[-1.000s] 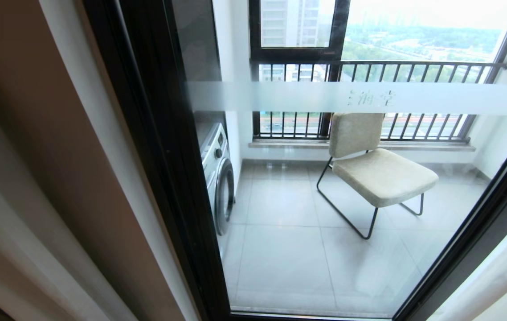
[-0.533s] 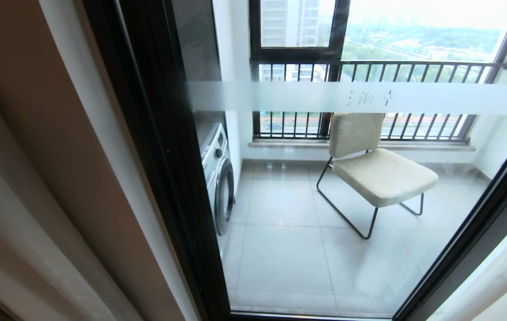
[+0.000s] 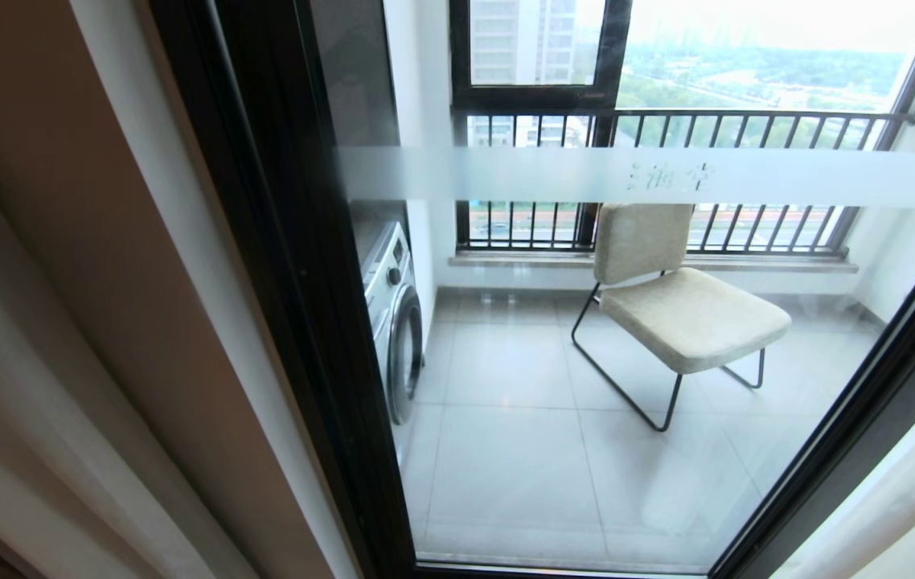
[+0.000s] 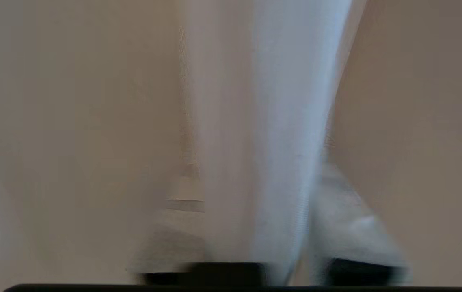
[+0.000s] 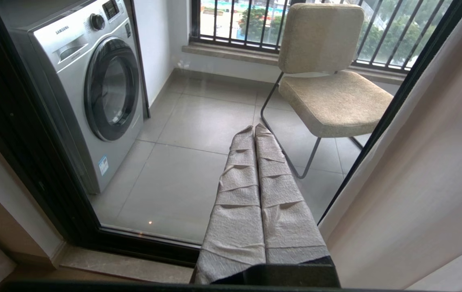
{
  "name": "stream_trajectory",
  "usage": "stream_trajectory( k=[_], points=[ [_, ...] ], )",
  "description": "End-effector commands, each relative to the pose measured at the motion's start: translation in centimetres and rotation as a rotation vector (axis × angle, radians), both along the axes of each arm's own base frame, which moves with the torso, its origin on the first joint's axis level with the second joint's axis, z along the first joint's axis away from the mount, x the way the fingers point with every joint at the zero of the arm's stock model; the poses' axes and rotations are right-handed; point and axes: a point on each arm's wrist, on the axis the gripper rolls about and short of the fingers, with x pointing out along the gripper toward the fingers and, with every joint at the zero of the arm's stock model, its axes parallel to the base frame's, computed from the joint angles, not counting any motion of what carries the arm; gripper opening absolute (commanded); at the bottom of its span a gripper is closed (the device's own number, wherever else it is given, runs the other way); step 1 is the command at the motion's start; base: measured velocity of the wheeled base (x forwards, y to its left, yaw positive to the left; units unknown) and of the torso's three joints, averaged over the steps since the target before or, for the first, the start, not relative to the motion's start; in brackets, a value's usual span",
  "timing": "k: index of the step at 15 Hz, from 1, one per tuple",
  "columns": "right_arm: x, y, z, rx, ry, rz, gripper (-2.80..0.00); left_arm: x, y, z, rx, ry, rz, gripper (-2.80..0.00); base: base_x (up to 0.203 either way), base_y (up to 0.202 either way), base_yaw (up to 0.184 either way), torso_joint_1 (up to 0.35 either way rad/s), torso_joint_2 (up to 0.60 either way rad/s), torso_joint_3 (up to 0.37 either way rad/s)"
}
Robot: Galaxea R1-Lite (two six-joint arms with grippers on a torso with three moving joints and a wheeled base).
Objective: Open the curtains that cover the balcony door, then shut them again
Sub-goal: Close the inner curtains on both sides
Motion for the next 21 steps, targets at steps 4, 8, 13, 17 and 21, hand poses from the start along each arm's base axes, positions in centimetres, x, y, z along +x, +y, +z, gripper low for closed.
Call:
stream_trajectory(
  k=[4, 8, 13, 17, 21],
  points=[
    [0.0, 0.0, 0.0, -0.001, 0.0, 0.0, -2.8, -0.9, -0.6, 0.5, 0.011, -0.018, 0.0, -2.8, 0.0, 0.0, 0.0, 0.0, 0.0, 0.0],
    [0.0, 0.0, 0.0, -0.001, 0.0, 0.0, -2.8, -1.4, -2.1, 1.4, 0.023, -0.045, -0.043, -2.8, 0.0, 0.0, 0.0, 0.0, 0.0, 0.0],
    [0.0, 0.0, 0.0, -0.001, 0.0, 0.0, -2.8, -1.7, -5.6, 2.8, 0.045, -0.094, -0.157, -2.8, 0.0, 0.0, 0.0, 0.0, 0.0, 0.0],
    [0.0, 0.0, 0.0, -0.001, 0.0, 0.001, -2.8, -2.6, -7.9, 3.8, 0.058, -0.127, -0.234, -2.8, 0.0, 0.0, 0.0, 0.0, 0.0, 0.0],
    [0.0, 0.0, 0.0, -0.001, 0.0, 0.001, -2.8, -3.9, -9.7, 3.6, 0.048, -0.113, -0.295, -2.8, 0.0, 0.0, 0.0, 0.0, 0.0, 0.0]
  ],
)
